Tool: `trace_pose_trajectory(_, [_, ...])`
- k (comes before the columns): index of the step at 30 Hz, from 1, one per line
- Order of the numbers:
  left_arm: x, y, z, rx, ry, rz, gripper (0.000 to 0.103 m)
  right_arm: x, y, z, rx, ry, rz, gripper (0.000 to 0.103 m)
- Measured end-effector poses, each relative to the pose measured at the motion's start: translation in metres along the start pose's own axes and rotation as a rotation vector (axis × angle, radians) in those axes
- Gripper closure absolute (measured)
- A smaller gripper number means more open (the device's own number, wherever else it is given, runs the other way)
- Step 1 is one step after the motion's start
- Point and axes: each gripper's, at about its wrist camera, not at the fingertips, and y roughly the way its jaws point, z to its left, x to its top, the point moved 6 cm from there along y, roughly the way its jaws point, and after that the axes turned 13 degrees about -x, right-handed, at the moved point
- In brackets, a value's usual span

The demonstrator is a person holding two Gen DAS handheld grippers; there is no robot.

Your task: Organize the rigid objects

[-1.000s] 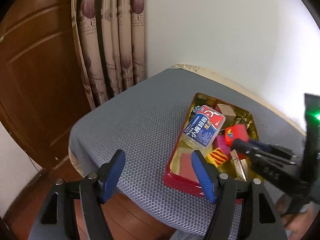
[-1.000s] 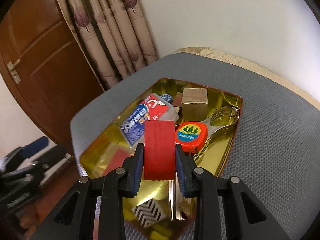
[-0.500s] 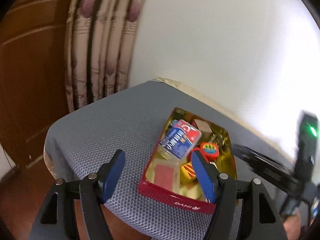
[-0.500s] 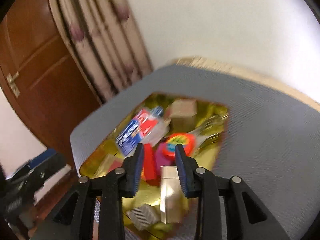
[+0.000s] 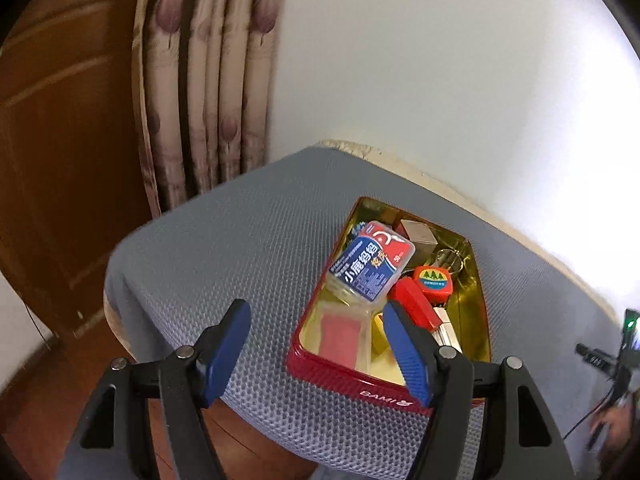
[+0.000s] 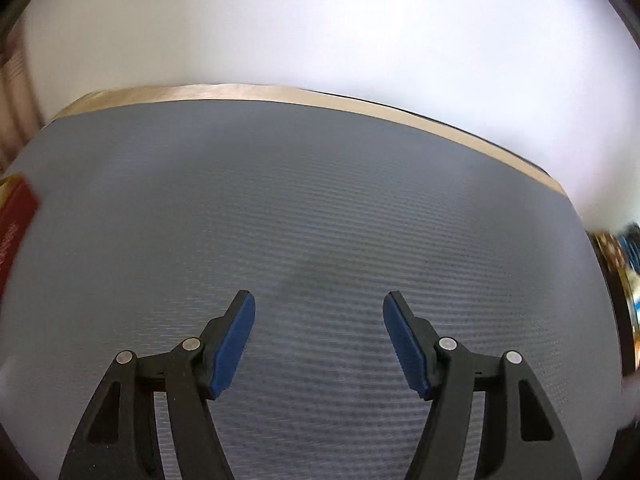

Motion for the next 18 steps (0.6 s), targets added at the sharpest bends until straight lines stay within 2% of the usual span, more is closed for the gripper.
trace_pose_trajectory(4, [-0.003,0.002,-0.006,0.003,0.036,0.008,0.033,-0.005,0.016,-0.019,0.001,0.106,0.043,0.021])
trace_pose_trajectory(7, [-0.004,0.004,-0.011,0.009,0.066,0.017,0.033,-0.005,0.011,-0.016,0.002,0.126,0.049,0.024])
trace_pose_trajectory(8, [-0.004,0.004,-0.012,0.014,0.076,0.014,0.033,-0.004,-0.001,-0.012,0.050,0.158,0.039,0.026])
trace_pose_trajectory(10, [-0.003,0.004,-0.013,0.019,0.085,0.007,0.033,0.000,-0.032,0.000,0.117,0.195,-0.029,0.027])
trace_pose_trajectory(12, [-0.002,0.004,-0.014,0.025,0.088,0.002,0.033,0.005,-0.089,0.033,0.180,0.158,-0.161,0.026])
trace_pose_trajectory(14, [-0.002,0.004,-0.012,0.028,0.083,0.007,0.033,0.003,-0.143,0.072,0.251,0.105,-0.271,0.015])
trace_pose_trajectory(15, [-0.002,0.005,-0.011,0.022,0.076,0.014,0.033,0.000,-0.165,0.089,0.283,0.086,-0.314,0.006])
trace_pose_trajectory(16, [-0.001,0.005,-0.010,0.023,0.070,0.015,0.033,-0.003,-0.185,0.106,0.317,0.062,-0.354,0.003])
trace_pose_trajectory(18, [0.000,0.003,-0.008,0.028,0.059,0.003,0.033,-0.016,-0.221,0.147,0.369,-0.008,-0.411,0.003])
